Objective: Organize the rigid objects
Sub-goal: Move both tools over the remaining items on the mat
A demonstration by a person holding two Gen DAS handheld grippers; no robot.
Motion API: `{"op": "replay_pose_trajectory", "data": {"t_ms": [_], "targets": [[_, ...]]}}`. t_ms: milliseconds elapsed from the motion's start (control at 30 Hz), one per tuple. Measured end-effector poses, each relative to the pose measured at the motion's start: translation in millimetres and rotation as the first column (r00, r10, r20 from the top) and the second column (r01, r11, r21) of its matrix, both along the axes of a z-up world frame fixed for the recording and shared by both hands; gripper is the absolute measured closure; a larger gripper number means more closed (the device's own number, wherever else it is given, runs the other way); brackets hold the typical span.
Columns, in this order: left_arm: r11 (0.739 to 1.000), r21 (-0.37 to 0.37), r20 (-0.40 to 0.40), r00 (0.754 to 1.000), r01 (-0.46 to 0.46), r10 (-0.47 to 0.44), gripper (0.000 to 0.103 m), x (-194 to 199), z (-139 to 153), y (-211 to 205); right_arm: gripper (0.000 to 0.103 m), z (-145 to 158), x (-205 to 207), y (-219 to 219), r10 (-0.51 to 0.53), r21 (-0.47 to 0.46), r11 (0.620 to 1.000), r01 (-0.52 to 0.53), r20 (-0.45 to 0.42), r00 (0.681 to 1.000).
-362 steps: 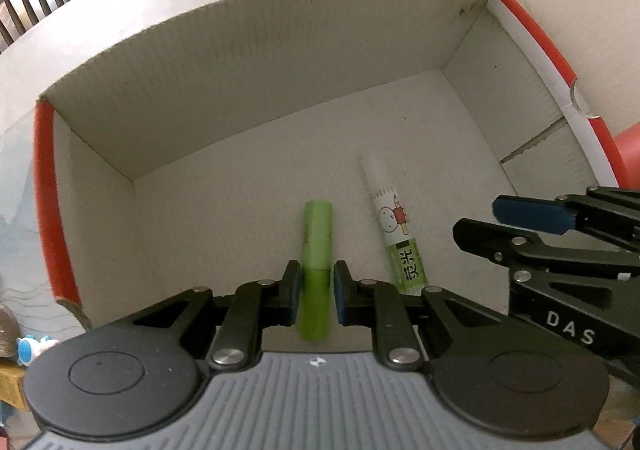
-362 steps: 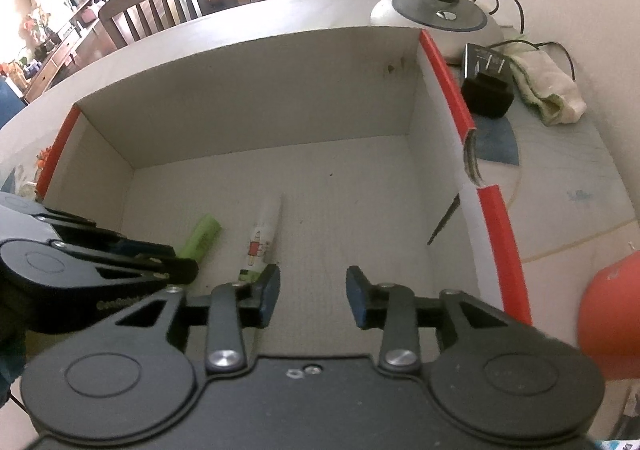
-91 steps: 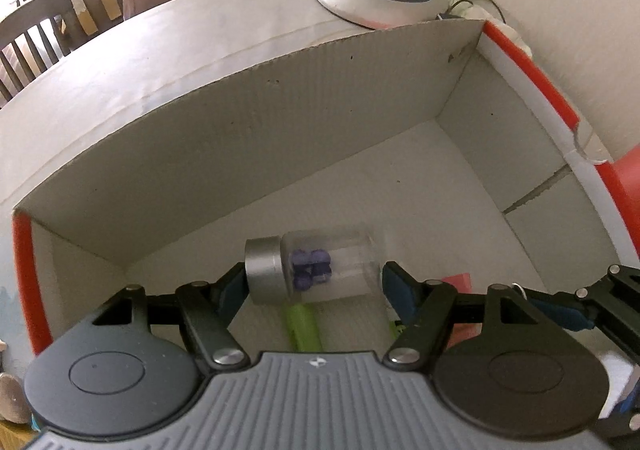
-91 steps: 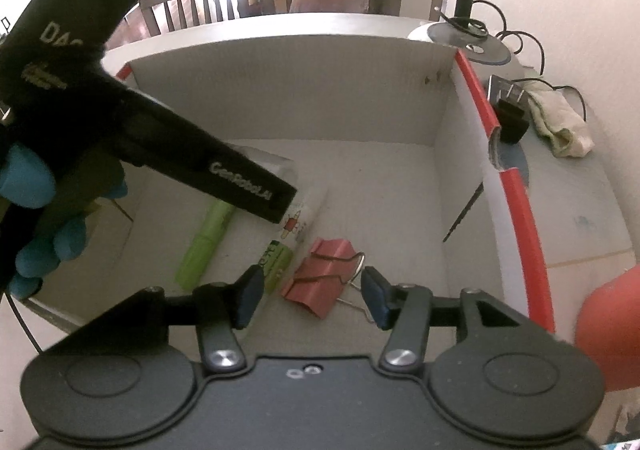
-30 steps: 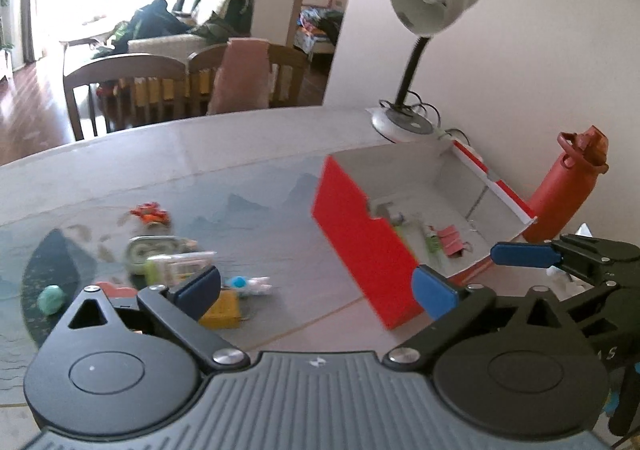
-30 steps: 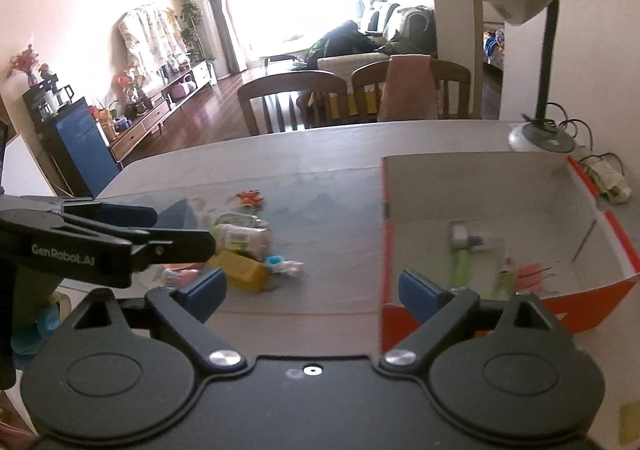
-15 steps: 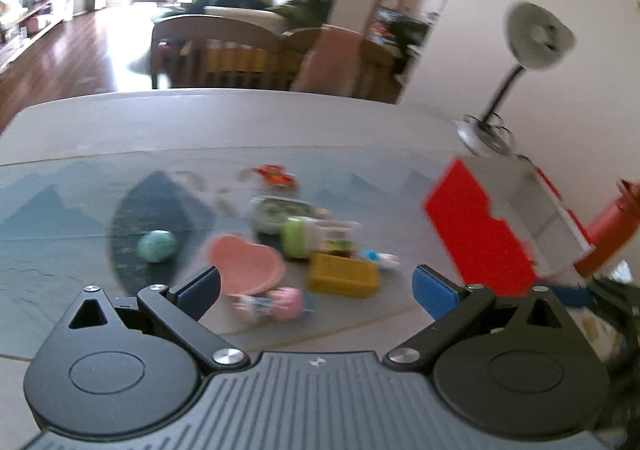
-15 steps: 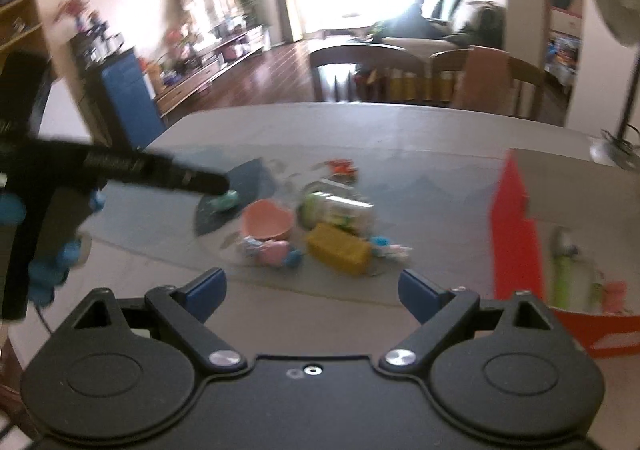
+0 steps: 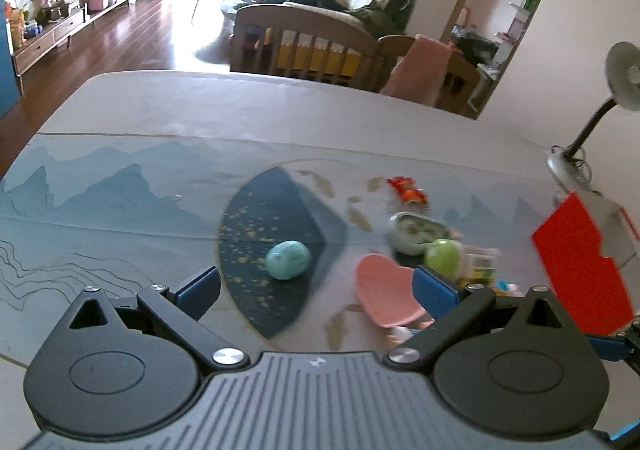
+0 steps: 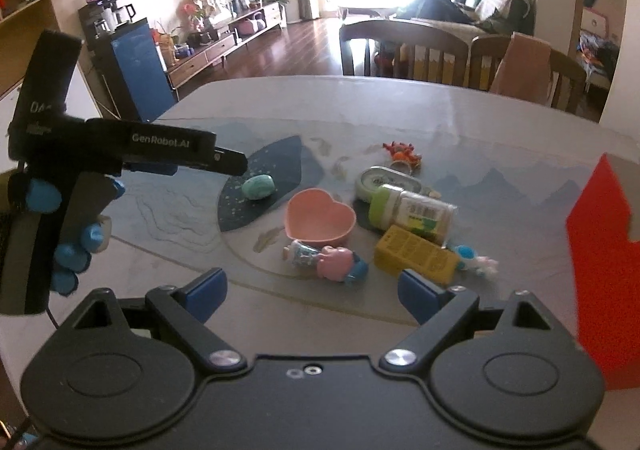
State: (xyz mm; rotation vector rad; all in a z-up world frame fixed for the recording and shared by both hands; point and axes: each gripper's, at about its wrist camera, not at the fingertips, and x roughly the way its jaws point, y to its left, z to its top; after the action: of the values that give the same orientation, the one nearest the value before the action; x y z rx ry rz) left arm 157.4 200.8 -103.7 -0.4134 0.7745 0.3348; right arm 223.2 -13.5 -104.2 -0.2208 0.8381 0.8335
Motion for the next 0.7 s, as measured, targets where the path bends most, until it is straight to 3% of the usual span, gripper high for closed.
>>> {"op": "replay_pose_trajectory", "data": {"t_ms": [167,433,700], "targets": [[1.0,0.022,-0.006,1.0,-0.012,0.012,0.001,7.7,-19.2,10.2,0.014,-20.8,7.6,22.6,-0.036,-0.038,0.999,0.036,-0.005,0.999],[0.997,0.081,-0.021,1.0,0.004,-0.002,0.001,22.7,-46.2,19.9,0.015,-45.5,27.7,38.6,-0.16,-0.035,0.987,0.158,-0.084,0.984],[0.993,0.117,-0.011,0.999,0.031,-0.03,0.002,39.1,-63.5,21.8,0.015,-59.9,31.4,50.6,-0.191,-0.051,0.981,0.186,-0.107,0.976]]}}
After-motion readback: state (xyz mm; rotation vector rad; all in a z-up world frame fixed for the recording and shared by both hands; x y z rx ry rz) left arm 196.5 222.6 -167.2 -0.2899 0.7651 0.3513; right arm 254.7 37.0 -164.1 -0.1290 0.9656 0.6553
